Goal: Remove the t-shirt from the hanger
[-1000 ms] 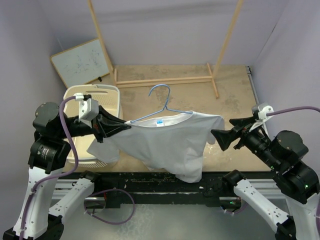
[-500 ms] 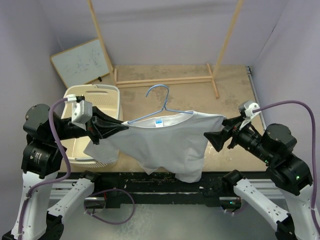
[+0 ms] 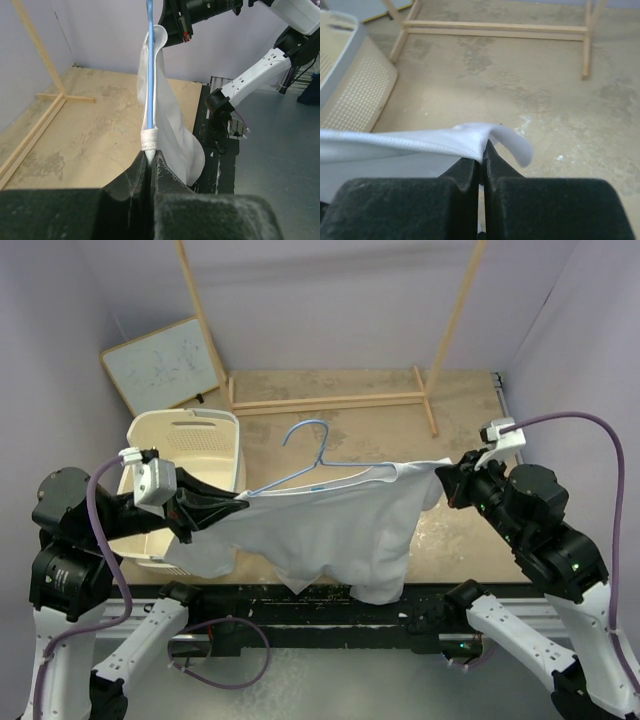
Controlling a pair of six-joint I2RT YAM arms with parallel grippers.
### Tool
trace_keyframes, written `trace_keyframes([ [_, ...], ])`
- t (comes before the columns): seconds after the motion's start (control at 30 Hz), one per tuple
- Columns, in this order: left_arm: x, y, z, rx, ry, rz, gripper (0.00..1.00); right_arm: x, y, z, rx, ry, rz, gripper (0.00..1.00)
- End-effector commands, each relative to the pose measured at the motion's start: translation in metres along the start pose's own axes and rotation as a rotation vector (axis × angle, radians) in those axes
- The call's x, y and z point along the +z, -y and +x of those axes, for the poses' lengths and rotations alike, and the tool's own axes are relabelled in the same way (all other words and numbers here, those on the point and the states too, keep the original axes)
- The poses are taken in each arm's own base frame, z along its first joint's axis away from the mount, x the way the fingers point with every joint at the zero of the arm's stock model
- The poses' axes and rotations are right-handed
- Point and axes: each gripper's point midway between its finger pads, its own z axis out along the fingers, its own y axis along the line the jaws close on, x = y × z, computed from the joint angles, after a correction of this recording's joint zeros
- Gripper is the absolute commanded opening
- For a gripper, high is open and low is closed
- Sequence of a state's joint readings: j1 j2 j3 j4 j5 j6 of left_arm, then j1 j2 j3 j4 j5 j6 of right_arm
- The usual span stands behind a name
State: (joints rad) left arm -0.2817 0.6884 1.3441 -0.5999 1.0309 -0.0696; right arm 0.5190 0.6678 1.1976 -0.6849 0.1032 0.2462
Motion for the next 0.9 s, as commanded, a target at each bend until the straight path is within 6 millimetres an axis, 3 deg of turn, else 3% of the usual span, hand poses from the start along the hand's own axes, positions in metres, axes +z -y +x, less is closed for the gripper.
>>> trace_keyframes([
  [0.0, -0.013, 0.008, -0.010, 0.079, 0.030, -0.069, 0.00, -0.019, 0.064, -0.030, 0.099, 0.108, 0.403, 0.00],
  [0.07, -0.017, 0.010, -0.009, 0.081, 0.030, -0.091, 0.00, -0.025, 0.083, -0.026, 0.121, 0.097, 0.525, 0.00],
  [0.23, -0.025, 0.013, -0.010, 0.094, 0.026, -0.135, 0.00, -0.035, 0.105, -0.015, 0.151, 0.083, 0.682, 0.00],
  [0.43, -0.034, 0.026, -0.020, 0.120, 0.047, -0.146, 0.00, -0.023, 0.117, 0.008, 0.120, -0.006, 0.790, 0.00],
  [0.63, -0.042, 0.043, -0.044, 0.159, 0.121, -0.148, 0.00, 0.005, 0.110, 0.028, 0.095, -0.078, 0.744, 0.00],
  [0.77, -0.044, 0.048, -0.060, 0.176, 0.166, -0.147, 0.00, 0.033, 0.093, 0.052, 0.093, -0.173, 0.634, 0.00],
  [0.87, -0.044, 0.047, -0.067, 0.180, 0.187, -0.148, 0.00, 0.044, 0.080, 0.055, 0.103, -0.186, 0.551, 0.00],
])
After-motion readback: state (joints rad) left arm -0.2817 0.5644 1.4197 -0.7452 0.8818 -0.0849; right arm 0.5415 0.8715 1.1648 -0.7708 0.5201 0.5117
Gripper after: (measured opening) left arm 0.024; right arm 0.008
